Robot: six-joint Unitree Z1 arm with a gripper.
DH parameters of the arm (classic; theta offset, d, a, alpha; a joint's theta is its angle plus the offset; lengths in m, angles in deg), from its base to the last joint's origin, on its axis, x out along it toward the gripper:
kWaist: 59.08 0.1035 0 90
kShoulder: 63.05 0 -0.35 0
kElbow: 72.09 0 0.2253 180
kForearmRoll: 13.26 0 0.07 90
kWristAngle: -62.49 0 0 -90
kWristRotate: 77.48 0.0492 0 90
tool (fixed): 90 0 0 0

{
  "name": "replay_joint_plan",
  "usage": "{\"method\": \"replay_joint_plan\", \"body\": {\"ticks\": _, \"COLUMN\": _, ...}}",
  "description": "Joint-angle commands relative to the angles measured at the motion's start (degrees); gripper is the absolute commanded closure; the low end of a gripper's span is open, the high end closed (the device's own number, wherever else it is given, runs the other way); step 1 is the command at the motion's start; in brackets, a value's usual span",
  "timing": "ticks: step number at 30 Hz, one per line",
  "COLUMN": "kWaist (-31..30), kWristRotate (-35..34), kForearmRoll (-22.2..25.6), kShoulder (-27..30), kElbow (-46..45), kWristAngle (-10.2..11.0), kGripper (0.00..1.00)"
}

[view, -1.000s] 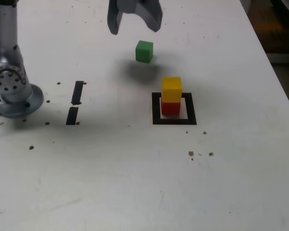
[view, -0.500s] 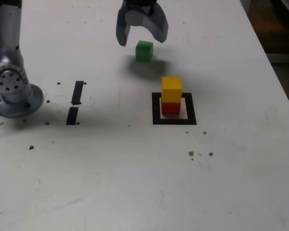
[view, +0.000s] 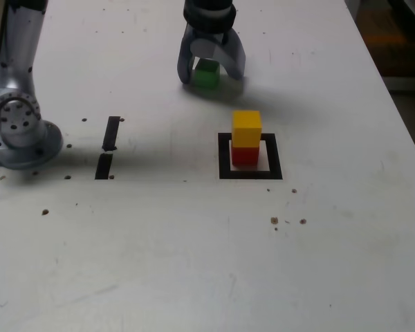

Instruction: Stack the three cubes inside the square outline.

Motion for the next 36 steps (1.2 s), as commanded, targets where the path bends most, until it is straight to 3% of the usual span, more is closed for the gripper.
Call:
{"method": "replay_joint_plan", "body": {"ticks": 1, "kWaist": -0.1, "kWristRotate": 0.1, "kForearmRoll": 0.2, "kShoulder": -0.1, "kElbow": 0.0, "kWristAngle": 0.1, "kGripper": 0.13}}
{"method": "replay_joint_plan", "body": {"ticks": 3, "kWaist": -0.1, "kWristRotate": 0.1, "kForearmRoll": 0.6, "kShoulder": -0.1, "kElbow": 0.0, "kWristAngle": 0.0, "kGripper": 0.21}}
{"method": "replay_joint_plan", "body": {"ticks": 7, "kWaist": -0.2, "kWristRotate": 0.1, "kForearmRoll": 1.3, "kShoulder": 0.7, "kElbow": 0.2, "kWristAngle": -0.1, "kGripper": 0.46}}
{"method": "replay_joint_plan", "body": {"ticks": 10, "kWaist": -0.5, "kWristRotate": 0.3, "kForearmRoll": 1.6, "kShoulder": 1.7, "kElbow": 0.4, "kWristAngle": -0.3, "kGripper": 0.58}}
{"method": "replay_joint_plan", "body": {"ticks": 18, "kWaist": -1.0, "kWristRotate": 0.8, "kForearmRoll": 1.9, "kShoulder": 1.7, "kElbow": 0.8, "kWristAngle": -1.5, "kGripper": 0.74}}
{"method": "replay_joint_plan", "body": {"ticks": 27, "kWaist": -1.4, "kWristRotate": 1.3, "kForearmRoll": 2.7, "kShoulder": 3.8, "kElbow": 1.5, "kWristAngle": -2.3, "kGripper": 0.83}}
{"method": "replay_joint_plan", "body": {"ticks": 31, "kWaist": -3.3, "kWristRotate": -0.5, "kForearmRoll": 7.8, "kShoulder": 8.2, "kElbow": 4.2, "kWristAngle": -2.4, "kGripper": 0.87}}
{"method": "replay_joint_plan", "body": {"ticks": 36, "kWaist": -7.0, "kWristRotate": -6.2, "kForearmRoll": 20.3, "kShoulder": 11.4, "kElbow": 10.9, "kWristAngle": -2.3, "kGripper": 0.89}}
